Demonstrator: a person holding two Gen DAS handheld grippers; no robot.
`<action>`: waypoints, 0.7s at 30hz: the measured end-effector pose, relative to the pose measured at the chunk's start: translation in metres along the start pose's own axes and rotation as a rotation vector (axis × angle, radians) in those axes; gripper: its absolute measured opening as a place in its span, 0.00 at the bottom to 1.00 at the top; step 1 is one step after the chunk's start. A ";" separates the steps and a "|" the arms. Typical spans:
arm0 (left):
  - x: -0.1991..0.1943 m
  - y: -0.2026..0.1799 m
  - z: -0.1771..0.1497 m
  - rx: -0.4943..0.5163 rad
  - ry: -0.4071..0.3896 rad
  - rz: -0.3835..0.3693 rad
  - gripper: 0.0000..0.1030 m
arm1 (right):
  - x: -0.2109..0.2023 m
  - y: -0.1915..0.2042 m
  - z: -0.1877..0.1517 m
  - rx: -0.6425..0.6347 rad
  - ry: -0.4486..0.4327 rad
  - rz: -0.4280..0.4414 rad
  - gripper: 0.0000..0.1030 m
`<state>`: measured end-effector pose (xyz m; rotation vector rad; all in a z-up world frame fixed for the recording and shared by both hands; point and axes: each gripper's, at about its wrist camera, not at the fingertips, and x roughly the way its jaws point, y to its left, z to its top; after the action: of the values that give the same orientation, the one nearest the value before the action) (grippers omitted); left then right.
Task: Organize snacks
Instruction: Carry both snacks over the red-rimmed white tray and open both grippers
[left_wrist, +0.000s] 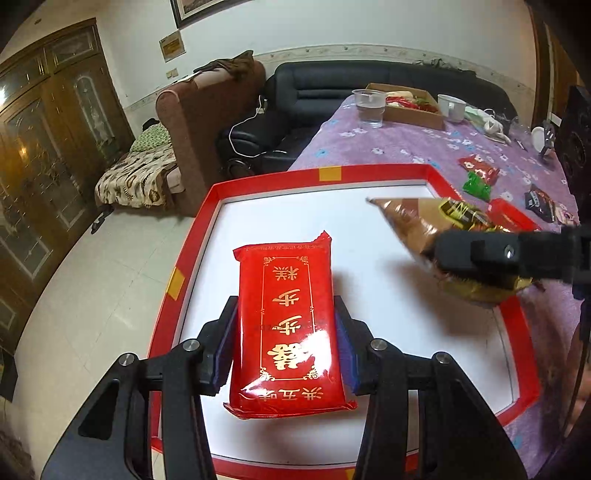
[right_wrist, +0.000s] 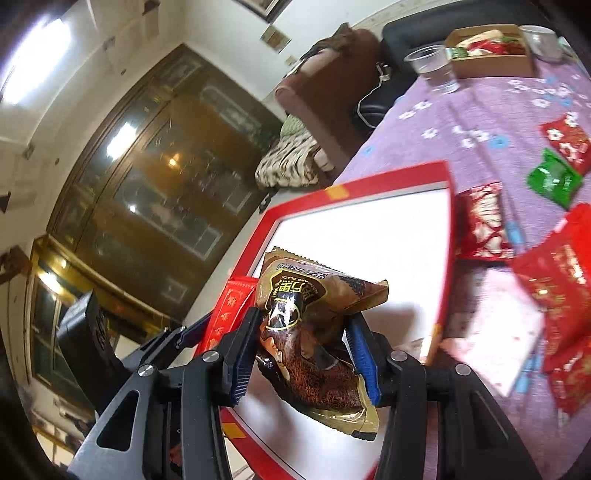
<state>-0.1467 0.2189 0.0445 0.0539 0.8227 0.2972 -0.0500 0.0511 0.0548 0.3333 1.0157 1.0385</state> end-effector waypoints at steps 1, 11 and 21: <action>0.001 0.001 -0.001 0.000 0.003 0.002 0.44 | 0.003 0.002 -0.001 -0.007 0.008 0.001 0.48; -0.010 -0.004 0.000 0.038 -0.050 0.149 0.52 | -0.004 0.003 -0.007 -0.066 -0.023 -0.003 0.53; -0.034 -0.008 0.008 0.039 -0.120 0.206 0.67 | -0.039 -0.027 -0.008 0.039 -0.139 -0.042 0.62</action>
<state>-0.1610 0.2026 0.0730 0.1916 0.7045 0.4673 -0.0465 0.0027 0.0538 0.4096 0.9150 0.9454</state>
